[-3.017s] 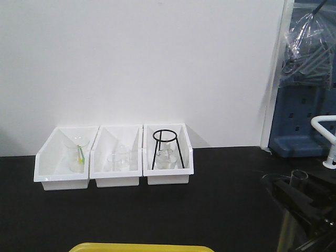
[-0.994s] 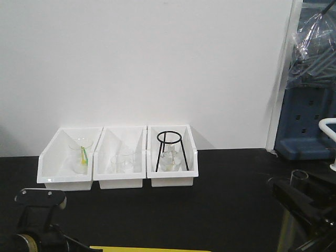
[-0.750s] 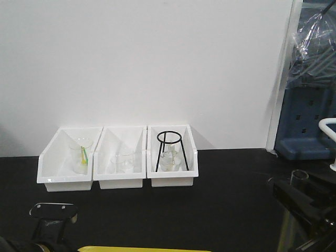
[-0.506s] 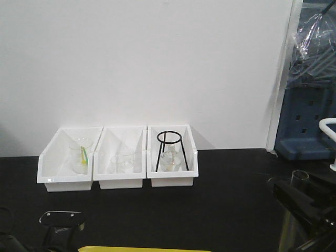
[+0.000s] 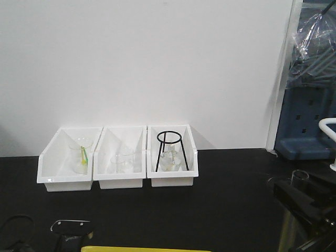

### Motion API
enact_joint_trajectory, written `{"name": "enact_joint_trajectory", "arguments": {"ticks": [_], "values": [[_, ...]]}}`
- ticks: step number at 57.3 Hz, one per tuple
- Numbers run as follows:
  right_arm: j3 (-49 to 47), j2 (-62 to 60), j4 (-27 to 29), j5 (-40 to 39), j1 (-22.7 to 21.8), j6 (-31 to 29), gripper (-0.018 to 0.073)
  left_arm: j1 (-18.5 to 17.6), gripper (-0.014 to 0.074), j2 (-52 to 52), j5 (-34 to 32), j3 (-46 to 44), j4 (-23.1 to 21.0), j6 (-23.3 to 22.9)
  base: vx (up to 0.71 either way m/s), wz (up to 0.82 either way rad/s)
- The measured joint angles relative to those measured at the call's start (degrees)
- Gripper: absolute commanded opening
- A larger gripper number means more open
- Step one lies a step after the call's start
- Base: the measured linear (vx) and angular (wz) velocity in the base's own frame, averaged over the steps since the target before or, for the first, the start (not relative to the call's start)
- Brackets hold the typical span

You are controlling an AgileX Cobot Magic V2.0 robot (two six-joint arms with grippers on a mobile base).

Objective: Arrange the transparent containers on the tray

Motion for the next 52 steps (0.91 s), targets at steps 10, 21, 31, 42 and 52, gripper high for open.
{"name": "enact_joint_trajectory", "arguments": {"ticks": [10, 21, 31, 42, 52], "values": [[0.00, 0.00, 0.00, 0.00, 0.00, 0.00, -0.0011, 0.00, 0.0358, 1.23, -1.31, 0.00, 0.12, 0.06, 0.00, 0.00], [0.00, 0.00, 0.00, 0.00, 0.00, 0.00, -0.0011, 0.00, 0.0358, 1.00, -1.69, -0.55, 0.12, 0.11, 0.00, 0.00], [0.00, 0.12, 0.29, 0.00, 0.00, 1.70, -0.0011, 0.00, 0.0358, -3.21, -1.23, -1.04, 0.12, 0.11, 0.00, 0.00], [0.00, 4.41, 1.68, -0.35, 0.00, 9.75, -0.0011, 0.00, 0.0356, -12.48, -2.20, -1.79, 0.12, 0.11, 0.00, 0.00], [0.00, 14.56, 2.64, -6.44, 0.00, 18.86, -0.0011, 0.00, 0.0356, -21.91, -2.36, -4.71, 1.76, 0.11, 0.00, 0.00]]}}
